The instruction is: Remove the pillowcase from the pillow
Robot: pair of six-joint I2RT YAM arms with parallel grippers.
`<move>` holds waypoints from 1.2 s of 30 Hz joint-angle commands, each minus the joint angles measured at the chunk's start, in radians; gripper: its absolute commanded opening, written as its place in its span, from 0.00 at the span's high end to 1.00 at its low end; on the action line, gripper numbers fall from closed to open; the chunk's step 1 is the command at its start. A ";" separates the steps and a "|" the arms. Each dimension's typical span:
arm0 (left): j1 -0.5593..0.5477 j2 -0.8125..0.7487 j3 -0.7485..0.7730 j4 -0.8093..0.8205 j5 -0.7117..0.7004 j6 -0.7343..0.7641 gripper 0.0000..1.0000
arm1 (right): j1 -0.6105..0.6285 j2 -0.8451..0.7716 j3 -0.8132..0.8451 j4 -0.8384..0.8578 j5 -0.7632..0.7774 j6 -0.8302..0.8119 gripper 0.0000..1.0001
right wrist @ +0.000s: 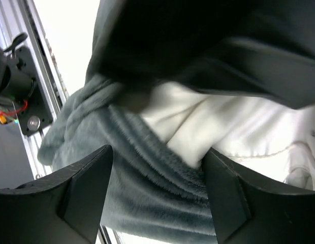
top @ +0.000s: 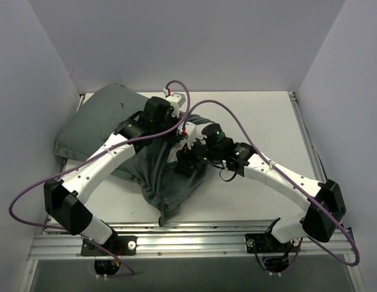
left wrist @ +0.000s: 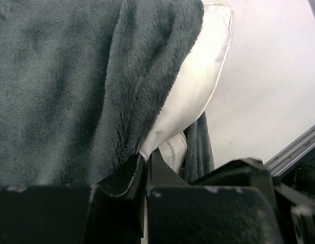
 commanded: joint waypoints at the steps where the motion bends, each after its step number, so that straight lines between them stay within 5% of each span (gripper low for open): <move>1: 0.033 0.020 0.141 0.129 -0.055 0.030 0.98 | 0.069 0.009 -0.014 -0.081 -0.065 -0.020 0.37; 8: 0.036 0.103 0.230 0.165 -0.119 -0.010 0.98 | 0.155 0.038 -0.072 -0.071 -0.065 0.003 0.76; 14: 0.036 0.140 0.252 0.220 -0.185 -0.079 0.98 | 0.216 0.078 -0.086 -0.068 -0.089 0.006 1.00; 21: 0.040 0.192 0.276 0.323 -0.297 -0.142 0.98 | 0.241 0.072 -0.071 -0.121 -0.168 -0.019 1.00; 36: 0.125 0.367 0.574 0.332 -0.656 -0.226 0.98 | 0.253 -0.062 -0.147 -0.203 -0.214 0.014 1.00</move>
